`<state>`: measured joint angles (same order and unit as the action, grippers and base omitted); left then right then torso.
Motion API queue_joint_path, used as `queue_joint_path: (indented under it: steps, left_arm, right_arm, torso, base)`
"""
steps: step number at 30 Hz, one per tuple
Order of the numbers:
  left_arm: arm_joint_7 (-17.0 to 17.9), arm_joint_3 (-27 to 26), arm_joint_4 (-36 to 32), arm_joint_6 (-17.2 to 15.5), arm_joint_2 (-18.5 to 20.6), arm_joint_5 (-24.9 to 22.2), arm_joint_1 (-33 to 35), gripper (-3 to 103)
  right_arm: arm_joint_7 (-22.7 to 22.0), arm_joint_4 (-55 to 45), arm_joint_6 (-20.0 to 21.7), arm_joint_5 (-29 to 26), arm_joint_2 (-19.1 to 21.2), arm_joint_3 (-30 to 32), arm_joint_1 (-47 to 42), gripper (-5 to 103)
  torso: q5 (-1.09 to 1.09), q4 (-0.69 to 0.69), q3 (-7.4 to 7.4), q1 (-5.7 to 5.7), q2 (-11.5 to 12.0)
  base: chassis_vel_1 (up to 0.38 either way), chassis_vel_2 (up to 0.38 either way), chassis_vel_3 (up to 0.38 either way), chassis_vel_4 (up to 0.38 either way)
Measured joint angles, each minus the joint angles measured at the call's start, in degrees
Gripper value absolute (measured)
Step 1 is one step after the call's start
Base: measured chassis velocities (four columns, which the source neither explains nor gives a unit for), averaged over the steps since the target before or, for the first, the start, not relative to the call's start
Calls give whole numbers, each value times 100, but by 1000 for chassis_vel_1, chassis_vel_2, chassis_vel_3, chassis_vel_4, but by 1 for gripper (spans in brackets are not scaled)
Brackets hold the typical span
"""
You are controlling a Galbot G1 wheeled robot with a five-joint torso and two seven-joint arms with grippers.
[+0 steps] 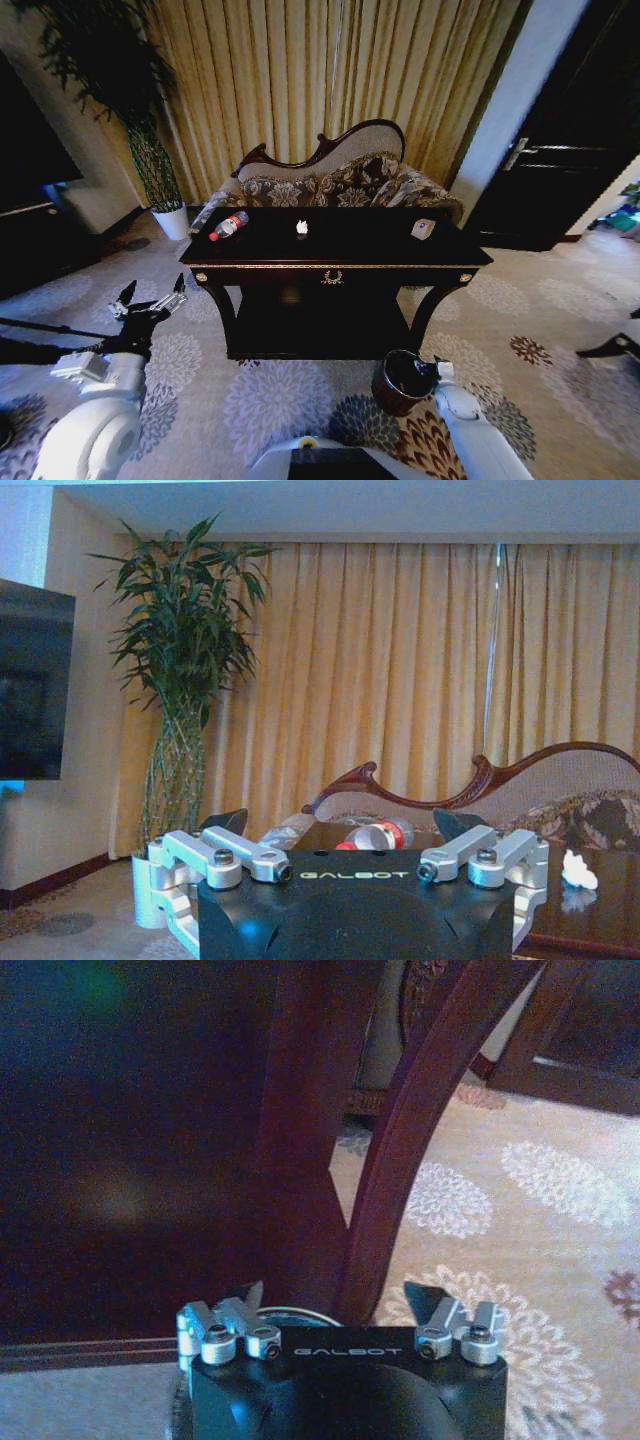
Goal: Move to the front of the table and place the trash on the table into the trash bin.
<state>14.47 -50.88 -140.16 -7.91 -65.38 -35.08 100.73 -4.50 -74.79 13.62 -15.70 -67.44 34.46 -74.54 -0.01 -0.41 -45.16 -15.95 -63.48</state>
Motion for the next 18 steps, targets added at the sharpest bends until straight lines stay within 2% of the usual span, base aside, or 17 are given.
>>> queue_joint_path:
  steps: [1, 3, 4, 6, 14, 18]
  left_arm:
    - [-2, 0, -7, 0, -7, 0, 3, 100]
    - [-7, -2, -18, 0, -10, 0, 9, 100]
    - [-16, -8, -30, 0, -12, -1, 15, 100]
    - [-28, -19, -32, 0, -15, -3, 20, 100]
    - [-137, -153, -40, 55, -67, -11, 121, 100]
    - [-162, -205, 5, 103, -73, -22, 122, 100]
  right_arm:
    - [0, -56, 79, -115, 1, 1, -6, 85]
    - [-1, -115, 173, -242, 1, 5, -13, 85]
    - [-1, -154, 231, -309, 2, 10, -16, 95]
    - [-1, -166, 253, -319, 4, 12, -20, 99]
    - [-9, -168, 247, -383, -13, 51, -20, 100]
    - [-89, -585, -133, -795, 16, 203, -36, 100]
  torso:
    - [0, 0, 0, 0, 0]
    - [1, 0, 0, 0, 0]
    - [1, 0, 0, 0, 0]
    - [1, 0, 0, 0, 0]
    - [2, 0, 0, 0, 0]
    - [2, 0, 0, 0, 0]
  base:
    - [0, 0, 0, 0]
    - [0, 0, 0, 0]
    - [0, 0, 0, 0]
    - [0, 0, 0, 0]
    - [0, 0, 0, 0]
    - [0, 0, 0, 0]
